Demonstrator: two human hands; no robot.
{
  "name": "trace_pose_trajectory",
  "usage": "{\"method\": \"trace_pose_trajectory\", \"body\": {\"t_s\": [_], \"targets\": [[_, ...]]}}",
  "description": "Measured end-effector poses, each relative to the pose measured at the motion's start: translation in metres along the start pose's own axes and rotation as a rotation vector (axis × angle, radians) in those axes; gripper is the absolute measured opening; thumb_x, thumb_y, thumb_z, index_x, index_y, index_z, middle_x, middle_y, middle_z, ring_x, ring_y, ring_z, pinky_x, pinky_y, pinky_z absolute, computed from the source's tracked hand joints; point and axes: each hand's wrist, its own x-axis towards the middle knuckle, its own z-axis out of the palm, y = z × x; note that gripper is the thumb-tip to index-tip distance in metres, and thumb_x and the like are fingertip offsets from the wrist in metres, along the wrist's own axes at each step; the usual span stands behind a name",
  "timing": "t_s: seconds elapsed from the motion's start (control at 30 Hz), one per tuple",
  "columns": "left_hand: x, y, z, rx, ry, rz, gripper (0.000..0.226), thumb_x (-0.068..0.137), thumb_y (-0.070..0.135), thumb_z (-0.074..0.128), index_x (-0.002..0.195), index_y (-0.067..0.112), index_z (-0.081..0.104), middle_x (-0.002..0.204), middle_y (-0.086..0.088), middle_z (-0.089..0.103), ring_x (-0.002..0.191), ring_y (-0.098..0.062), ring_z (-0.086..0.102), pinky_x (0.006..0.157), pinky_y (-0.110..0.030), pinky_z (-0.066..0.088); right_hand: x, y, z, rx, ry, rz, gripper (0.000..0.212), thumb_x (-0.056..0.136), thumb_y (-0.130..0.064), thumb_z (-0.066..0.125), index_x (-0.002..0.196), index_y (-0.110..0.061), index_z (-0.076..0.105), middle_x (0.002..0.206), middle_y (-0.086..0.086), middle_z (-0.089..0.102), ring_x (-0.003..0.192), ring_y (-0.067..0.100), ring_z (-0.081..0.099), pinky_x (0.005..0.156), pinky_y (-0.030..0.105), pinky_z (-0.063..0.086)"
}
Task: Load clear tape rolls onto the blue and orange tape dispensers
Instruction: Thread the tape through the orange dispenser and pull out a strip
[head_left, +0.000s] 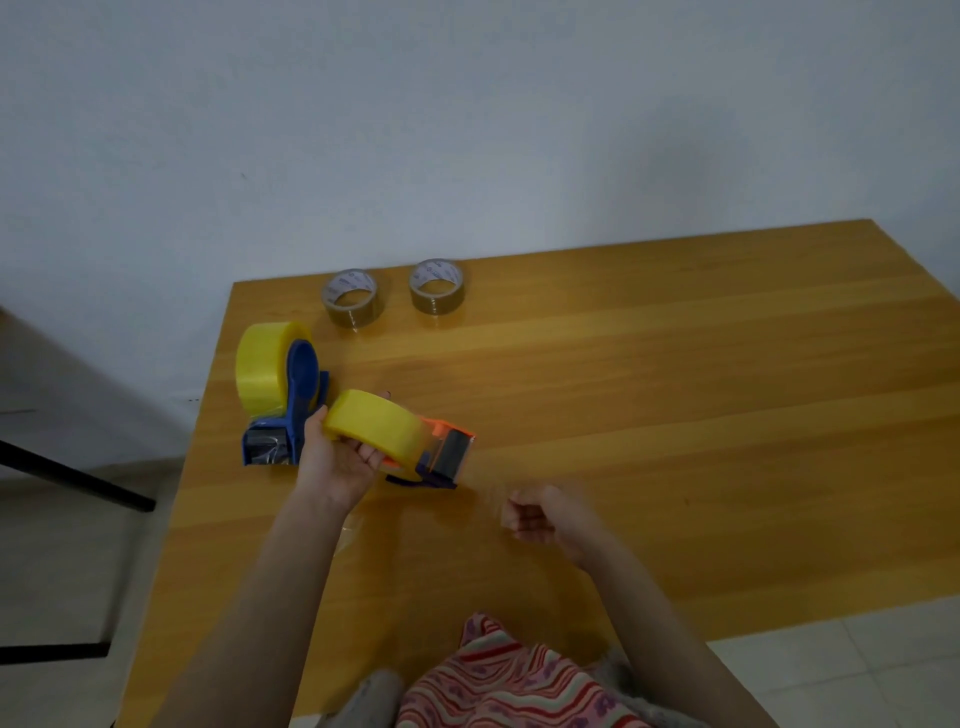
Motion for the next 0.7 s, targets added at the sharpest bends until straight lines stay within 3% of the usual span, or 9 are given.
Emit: {"method": "trace_pose_trajectory", "body": {"t_s": [0.2,0.33,0.47,0.7], "targets": [[-0.004,-0.004,0.006,0.037,0.013,0.01,0.048,0.098,0.045,0.027,0.097,0.008,0.058,0.081,-0.005,0.076,0.094,-0.017,0.063,0.079,-0.03,0.05,0.0,-0.002,0.006,-0.056,0.107,0.097,0.02,0.088,-0.008,0.057,0.072,0.0,0.065,0.063,0.009,0.061,0.049,0.014,0.055,0.041,0.019,0.046],[-0.002,-0.002,0.008,0.039,0.058,0.009,0.046,0.098,0.046,0.027,0.1,0.01,0.056,0.08,-0.006,0.076,0.094,-0.017,0.064,0.08,-0.031,0.05,-0.005,-0.002,0.012,-0.066,0.101,0.138,0.021,0.088,-0.006,0.053,0.069,-0.003,0.062,0.061,0.007,0.058,0.051,0.014,0.054,0.039,0.018,0.045],[-0.002,-0.005,0.011,0.075,0.068,0.012,0.046,0.098,0.045,0.028,0.1,0.009,0.057,0.077,-0.005,0.075,0.093,-0.016,0.063,0.091,-0.031,0.047,-0.007,0.0,0.015,-0.087,0.133,0.131,0.023,0.088,-0.004,0.051,0.068,-0.002,0.062,0.061,0.008,0.059,0.049,0.014,0.054,0.039,0.018,0.045],[-0.006,-0.006,0.018,0.072,0.132,0.025,0.044,0.097,0.044,0.03,0.094,0.009,0.056,0.074,-0.006,0.075,0.091,-0.017,0.063,0.084,-0.031,0.048,-0.012,0.0,0.023,-0.16,0.131,0.144,0.033,0.093,-0.006,0.042,0.062,-0.005,0.053,0.059,0.007,0.054,0.049,0.013,0.049,0.039,0.016,0.041]]}}
